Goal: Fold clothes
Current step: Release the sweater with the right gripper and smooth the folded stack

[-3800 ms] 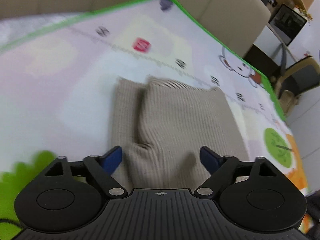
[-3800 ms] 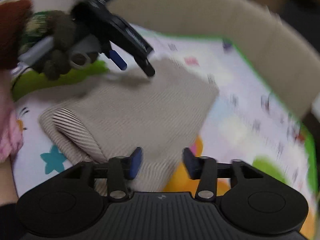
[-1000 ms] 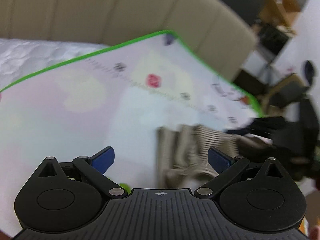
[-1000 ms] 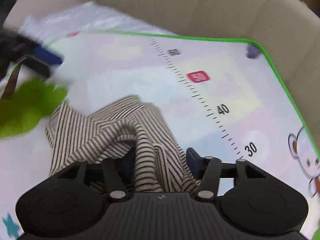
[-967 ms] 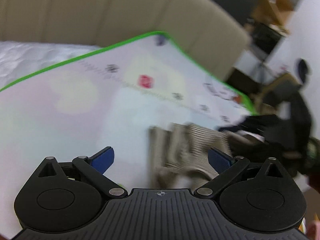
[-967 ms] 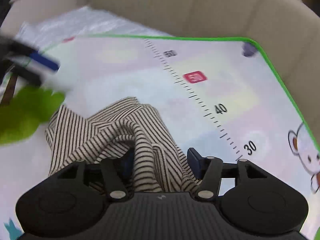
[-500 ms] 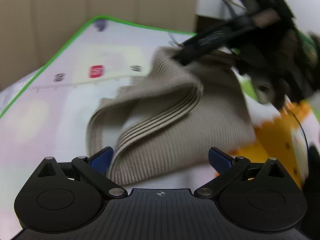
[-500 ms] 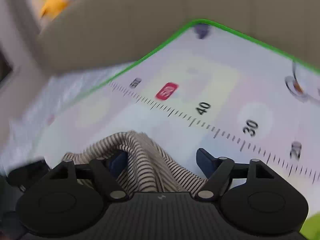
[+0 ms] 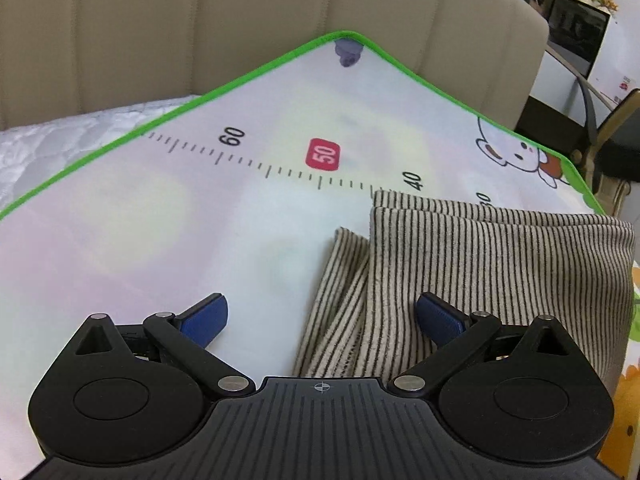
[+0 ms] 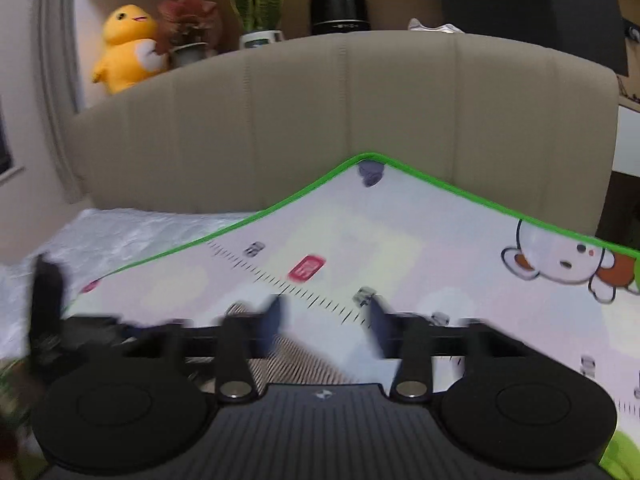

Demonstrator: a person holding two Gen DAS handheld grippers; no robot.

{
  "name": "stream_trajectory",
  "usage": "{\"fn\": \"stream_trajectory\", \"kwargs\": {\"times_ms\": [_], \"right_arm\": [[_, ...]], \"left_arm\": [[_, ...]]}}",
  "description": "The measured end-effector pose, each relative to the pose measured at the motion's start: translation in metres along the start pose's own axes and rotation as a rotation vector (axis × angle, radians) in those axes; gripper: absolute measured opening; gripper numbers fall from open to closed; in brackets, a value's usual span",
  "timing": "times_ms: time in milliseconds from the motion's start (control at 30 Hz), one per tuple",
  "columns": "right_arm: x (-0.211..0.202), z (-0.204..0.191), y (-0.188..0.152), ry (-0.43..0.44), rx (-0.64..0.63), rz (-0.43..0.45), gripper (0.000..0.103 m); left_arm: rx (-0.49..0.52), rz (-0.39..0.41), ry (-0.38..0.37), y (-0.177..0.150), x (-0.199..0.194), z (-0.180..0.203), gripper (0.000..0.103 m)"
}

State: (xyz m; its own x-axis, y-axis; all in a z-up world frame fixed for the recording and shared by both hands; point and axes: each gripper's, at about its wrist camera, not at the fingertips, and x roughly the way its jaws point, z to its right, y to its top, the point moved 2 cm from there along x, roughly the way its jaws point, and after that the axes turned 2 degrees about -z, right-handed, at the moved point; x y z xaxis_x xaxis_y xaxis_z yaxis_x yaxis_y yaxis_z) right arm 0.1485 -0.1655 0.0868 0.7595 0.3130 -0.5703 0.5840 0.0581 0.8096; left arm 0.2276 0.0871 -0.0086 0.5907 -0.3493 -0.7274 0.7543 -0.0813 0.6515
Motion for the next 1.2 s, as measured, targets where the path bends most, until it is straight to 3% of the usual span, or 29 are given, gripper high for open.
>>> {"fn": "stream_trajectory", "kwargs": {"times_ms": [133, 300, 500, 600, 700, 833, 900, 933, 1033, 1133, 1200], "right_arm": [[-0.003, 0.000, -0.033, 0.011, 0.048, -0.071, 0.030], [0.057, 0.009, -0.061, -0.069, 0.069, -0.187, 0.037], [0.052, 0.005, -0.048, -0.064, 0.024, -0.155, 0.043], [0.026, 0.009, -0.049, -0.058, 0.065, -0.066, 0.053], [0.007, 0.012, -0.059, -0.126, 0.095, -0.002, 0.060], [0.018, 0.025, -0.071, -0.144, 0.160, -0.060, 0.066], [0.024, 0.030, -0.073, -0.095, 0.221, -0.088, 0.059], [0.027, 0.030, -0.070, -0.065, 0.236, -0.095, 0.038], [0.021, 0.016, -0.045, -0.030, 0.179, -0.024, 0.023], [0.023, 0.013, -0.026, -0.005, 0.168, 0.018, 0.021], [0.036, 0.015, -0.025, -0.040, 0.140, -0.008, 0.021]], "left_arm": [[-0.096, -0.076, -0.120, -0.005, 0.007, -0.005, 0.103], [-0.114, -0.092, -0.161, -0.010, 0.004, -0.002, 0.103], [-0.100, -0.085, -0.154, -0.015, -0.002, 0.004, 0.103], [-0.087, -0.080, -0.144, -0.016, -0.004, 0.007, 0.103], [-0.076, -0.079, -0.132, -0.015, -0.004, 0.008, 0.103], [-0.080, -0.084, -0.133, -0.015, -0.003, 0.008, 0.103], [-0.077, -0.083, -0.131, -0.016, -0.004, 0.007, 0.103], [-0.076, -0.082, -0.127, -0.016, -0.004, 0.007, 0.103], [-0.081, -0.076, -0.116, -0.014, -0.004, 0.005, 0.103], [-0.105, -0.058, -0.113, -0.010, -0.007, -0.003, 0.103], [-0.121, -0.040, -0.107, -0.007, -0.010, -0.009, 0.103]]}}
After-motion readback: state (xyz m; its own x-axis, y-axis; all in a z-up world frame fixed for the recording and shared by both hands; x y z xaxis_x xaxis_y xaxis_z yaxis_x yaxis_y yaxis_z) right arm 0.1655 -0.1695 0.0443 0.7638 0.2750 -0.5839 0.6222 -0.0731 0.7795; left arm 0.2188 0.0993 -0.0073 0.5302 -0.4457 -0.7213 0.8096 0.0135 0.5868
